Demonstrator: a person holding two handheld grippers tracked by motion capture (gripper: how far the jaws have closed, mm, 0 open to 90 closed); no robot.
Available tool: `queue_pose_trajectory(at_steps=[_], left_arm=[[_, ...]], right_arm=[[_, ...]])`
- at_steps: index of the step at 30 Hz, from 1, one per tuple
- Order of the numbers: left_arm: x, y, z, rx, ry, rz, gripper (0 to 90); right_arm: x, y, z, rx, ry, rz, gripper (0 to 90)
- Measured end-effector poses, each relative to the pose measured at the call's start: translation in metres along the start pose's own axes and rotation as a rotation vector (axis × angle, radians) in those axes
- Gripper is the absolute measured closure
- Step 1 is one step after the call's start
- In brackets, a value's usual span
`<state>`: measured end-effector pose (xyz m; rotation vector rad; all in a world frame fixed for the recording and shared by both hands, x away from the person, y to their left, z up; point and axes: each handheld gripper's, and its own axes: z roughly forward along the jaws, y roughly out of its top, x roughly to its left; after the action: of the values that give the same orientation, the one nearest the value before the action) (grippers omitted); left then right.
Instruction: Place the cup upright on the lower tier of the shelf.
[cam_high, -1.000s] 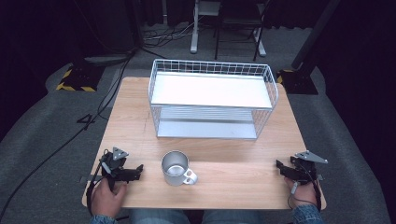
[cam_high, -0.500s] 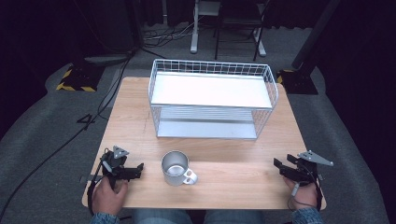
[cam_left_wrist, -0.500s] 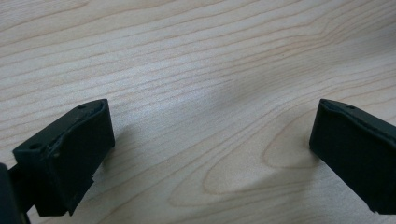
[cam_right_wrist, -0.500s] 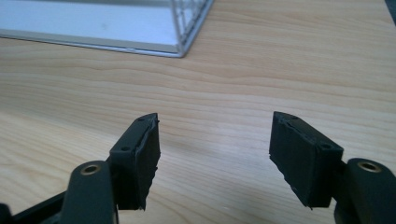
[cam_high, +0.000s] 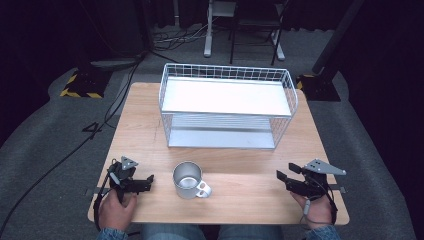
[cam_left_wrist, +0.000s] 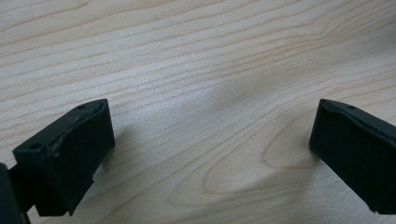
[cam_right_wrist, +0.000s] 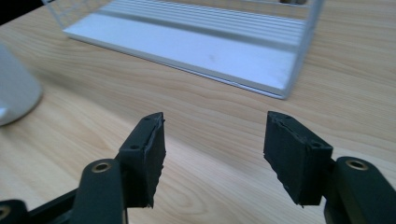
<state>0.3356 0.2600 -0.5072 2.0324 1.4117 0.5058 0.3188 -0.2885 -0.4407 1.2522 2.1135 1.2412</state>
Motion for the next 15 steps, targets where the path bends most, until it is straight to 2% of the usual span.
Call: queue_pose_trajectory(at_steps=[4,9,13,15], left_arm=[[0.000,0.000,0.000,0.000,0.000,0.000,0.3],[0.000,0.000,0.000,0.001,0.001,0.000,0.3],[0.000,0.000,0.000,0.000,0.000,0.000,0.3],[0.000,0.000,0.000,0.000,0.001,-0.001,0.3]], right_arm=[[0.018,0.008,0.003,0.010,0.048,-0.036,39.7],[0.032,0.014,0.005,0.018,0.096,-0.055,39.7],[0.042,0.018,0.006,0.023,0.131,-0.062,43.7],[0.053,0.021,0.009,0.031,0.164,-0.079,43.8]])
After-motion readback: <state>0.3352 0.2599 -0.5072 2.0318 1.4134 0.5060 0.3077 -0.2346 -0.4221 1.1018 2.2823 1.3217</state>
